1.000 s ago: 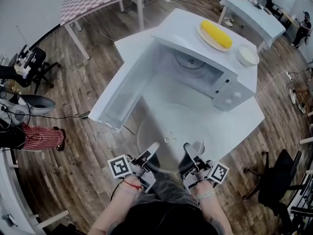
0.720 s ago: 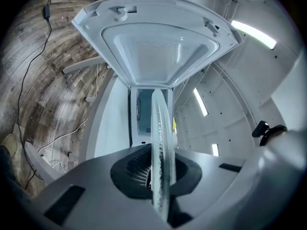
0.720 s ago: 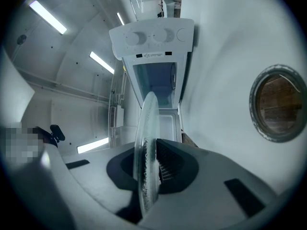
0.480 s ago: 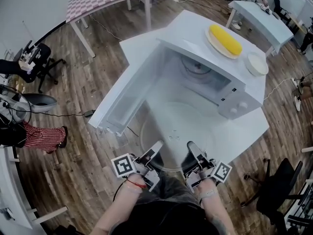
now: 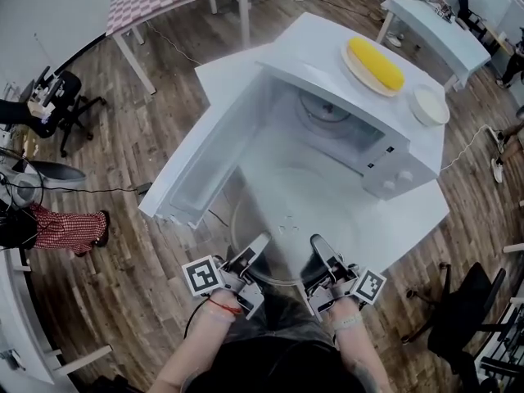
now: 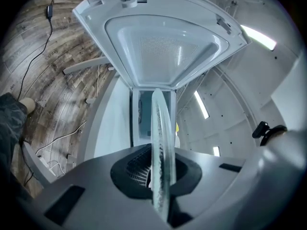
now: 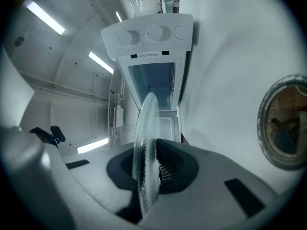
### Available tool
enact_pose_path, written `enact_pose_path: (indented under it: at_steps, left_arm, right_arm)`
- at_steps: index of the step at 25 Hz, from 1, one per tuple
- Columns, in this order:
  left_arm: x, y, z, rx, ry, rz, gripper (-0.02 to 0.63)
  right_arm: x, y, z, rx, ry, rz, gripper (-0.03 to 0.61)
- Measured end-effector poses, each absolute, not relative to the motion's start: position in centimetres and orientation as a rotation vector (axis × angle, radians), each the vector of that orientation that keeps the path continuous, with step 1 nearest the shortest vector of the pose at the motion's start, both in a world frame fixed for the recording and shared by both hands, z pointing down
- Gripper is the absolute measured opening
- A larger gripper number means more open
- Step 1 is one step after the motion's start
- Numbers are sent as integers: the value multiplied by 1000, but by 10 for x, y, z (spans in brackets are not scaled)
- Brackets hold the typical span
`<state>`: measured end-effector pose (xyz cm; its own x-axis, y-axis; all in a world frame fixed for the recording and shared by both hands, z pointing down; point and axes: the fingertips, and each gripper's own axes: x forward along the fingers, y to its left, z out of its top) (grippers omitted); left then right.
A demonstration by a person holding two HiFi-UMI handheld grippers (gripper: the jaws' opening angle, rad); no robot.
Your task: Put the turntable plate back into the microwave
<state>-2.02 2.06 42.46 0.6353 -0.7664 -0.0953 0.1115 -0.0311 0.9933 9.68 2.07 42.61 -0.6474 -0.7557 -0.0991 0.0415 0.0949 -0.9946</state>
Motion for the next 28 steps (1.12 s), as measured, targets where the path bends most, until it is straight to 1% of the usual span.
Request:
enact_pose_path:
  at_steps: [14, 28]
  left_arm:
    - [-2, -17, 439, 1446, -526, -699, 31]
    - [1, -56, 452, 1431, -515, -708, 31]
  right_arm:
    - [116, -6, 441, -793, 1682, -1582, 41]
    - [119, -44, 453, -826, 1653, -1558, 41]
